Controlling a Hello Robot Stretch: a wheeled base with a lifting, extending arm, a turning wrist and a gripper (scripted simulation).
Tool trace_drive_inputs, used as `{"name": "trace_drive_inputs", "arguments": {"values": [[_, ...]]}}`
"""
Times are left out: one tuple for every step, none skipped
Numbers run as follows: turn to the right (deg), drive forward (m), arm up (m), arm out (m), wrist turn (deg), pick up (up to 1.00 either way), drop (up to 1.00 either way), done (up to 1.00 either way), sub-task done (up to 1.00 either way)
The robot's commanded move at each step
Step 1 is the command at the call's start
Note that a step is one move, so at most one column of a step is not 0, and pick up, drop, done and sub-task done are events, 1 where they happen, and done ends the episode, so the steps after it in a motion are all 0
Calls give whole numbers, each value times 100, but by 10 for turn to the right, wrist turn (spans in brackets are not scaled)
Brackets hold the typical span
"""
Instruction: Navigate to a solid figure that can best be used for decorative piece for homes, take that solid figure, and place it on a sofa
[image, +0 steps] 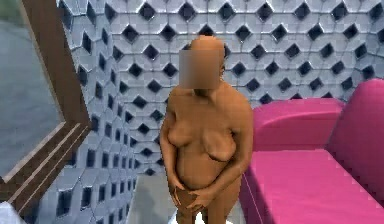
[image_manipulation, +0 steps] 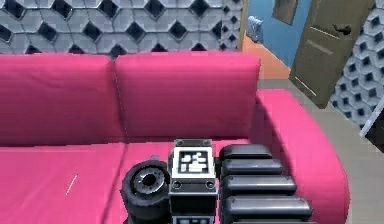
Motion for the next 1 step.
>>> {"name": "trace_drive_inputs", "arguments": {"values": [[30,0,0,0,0,0,0,0,0]]}}
